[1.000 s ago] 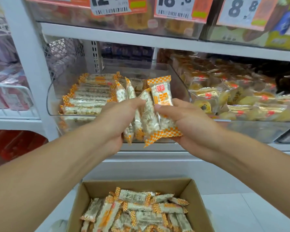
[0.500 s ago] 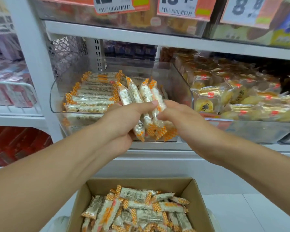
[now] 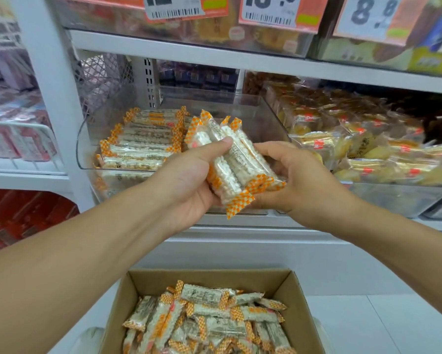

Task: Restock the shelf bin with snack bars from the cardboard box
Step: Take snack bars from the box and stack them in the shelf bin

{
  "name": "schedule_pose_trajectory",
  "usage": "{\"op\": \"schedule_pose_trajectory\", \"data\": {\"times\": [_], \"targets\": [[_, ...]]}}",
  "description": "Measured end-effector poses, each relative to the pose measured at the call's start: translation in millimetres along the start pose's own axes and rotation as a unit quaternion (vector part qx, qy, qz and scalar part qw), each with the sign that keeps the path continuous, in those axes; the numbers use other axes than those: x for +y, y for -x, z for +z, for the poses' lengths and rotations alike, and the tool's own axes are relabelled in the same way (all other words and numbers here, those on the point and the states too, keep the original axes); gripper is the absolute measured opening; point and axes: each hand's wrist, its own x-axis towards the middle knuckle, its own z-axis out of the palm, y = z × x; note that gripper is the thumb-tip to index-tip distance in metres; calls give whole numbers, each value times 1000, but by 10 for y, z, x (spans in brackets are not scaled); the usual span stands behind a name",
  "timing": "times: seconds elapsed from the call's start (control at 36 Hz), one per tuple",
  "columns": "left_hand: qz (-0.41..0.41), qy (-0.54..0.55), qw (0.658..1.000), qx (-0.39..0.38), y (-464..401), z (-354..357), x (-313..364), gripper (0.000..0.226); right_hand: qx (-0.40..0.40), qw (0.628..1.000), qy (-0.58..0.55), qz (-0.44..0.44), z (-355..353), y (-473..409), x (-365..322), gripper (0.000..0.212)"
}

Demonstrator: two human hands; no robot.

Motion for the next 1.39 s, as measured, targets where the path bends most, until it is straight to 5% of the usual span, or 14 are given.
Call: {"op": "schedule_pose_trajectory", "data": {"times": [0.11,0.22,0.36,0.44,0.58,0.72,1.03,1.17,1.22,1.31,1.39], "targets": [[3,19,1000,14,-3,4,30,23,-3,999,22,-24,-2,2,-31,72],[4,35,999,36,-59,-50,38,38,0,1000,-6,7,16,23,-46,103],[54,79,991,93,-130,-39,8,57,-26,998,-53,-8,110,90,-117,81],[58,74,991,99,-126,19,-70,58,16,1000,17,16,206,104,-140,108],[49,44,994,87,-93,85,-111,84,85,990,110,-6,245,62,-200,68],[41,32,995,90,-94,-36,26,59,23,998,54,-15,93,14,-168,30],[49,-23,993,104,-32,-122,8,35,-22,995,99,-21,48,43,-93,91],[62,-145,986,53,52,-193,245,41,-16,1000,23,-6,-37,-8,-155,71],[143,-267,942,144,35,-356,396,46,-7,1000,7,11,-95,-79,-223,65],[304,-526,761,226,-69,-730,499,34,-9,997,-33,73,-131,-391,-244,40],[245,-704,647,160,-216,-1111,456,46,-6,992,-49,117,-60,-870,-150,38]]}}
